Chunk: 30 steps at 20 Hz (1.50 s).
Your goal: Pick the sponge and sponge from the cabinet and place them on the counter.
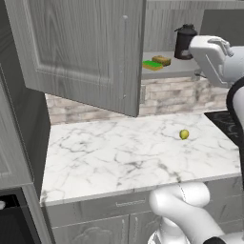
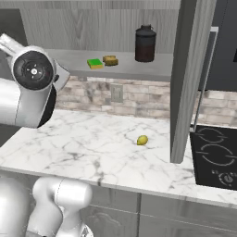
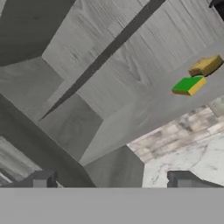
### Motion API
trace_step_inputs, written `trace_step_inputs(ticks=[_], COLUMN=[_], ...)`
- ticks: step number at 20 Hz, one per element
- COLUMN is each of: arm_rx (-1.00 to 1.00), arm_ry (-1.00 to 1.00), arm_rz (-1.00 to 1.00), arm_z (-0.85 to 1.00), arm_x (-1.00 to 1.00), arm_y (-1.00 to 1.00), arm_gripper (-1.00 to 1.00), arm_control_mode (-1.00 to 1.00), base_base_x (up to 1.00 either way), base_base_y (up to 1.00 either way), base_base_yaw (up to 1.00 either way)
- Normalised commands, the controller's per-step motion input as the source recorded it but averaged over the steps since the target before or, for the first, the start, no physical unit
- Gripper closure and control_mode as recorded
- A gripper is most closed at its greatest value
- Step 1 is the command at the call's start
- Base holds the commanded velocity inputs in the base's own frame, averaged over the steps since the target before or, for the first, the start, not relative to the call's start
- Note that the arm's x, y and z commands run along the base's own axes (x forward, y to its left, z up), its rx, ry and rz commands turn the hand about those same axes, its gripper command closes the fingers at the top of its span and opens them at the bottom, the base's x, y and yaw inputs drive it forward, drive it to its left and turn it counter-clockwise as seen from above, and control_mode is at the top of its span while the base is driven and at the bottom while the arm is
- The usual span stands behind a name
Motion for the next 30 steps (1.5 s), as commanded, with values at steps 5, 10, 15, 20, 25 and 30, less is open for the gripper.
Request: trace_step_inputs(ticks=[5,10,15,20,25,30], arm_rx=[0.17,0.12,0.15,0.17,0.15,0.1], arm_ry=[0.26,0.16,0.16,0.15,0.16,0.21], arm_rz=[0.07,0.04,0.13,0.23,0.19,0.12], arm_z=[-0.14,-0.2,-0.2,-0.2,-0.08,0.0], arm_x=[0.87,0.69,0.15,-0.03,0.2,0.42], arm_y=[-0.02,0.16,0.36,0.32,0.43,0.57], arm_gripper=[-1.0,-1.0,-1.0,-1.0,-1.0,-1.0], arm_control_mode=[-1.0,-1.0,-1.0,-1.0,-1.0,-1.0], base_base_x=[0.0,0.0,0.0,0.0,0.0,0.0], base_base_y=[0.0,0.0,0.0,0.0,0.0,0.0], base_base_yaw=[0.0,0.0,0.0,0.0,0.0,0.0])
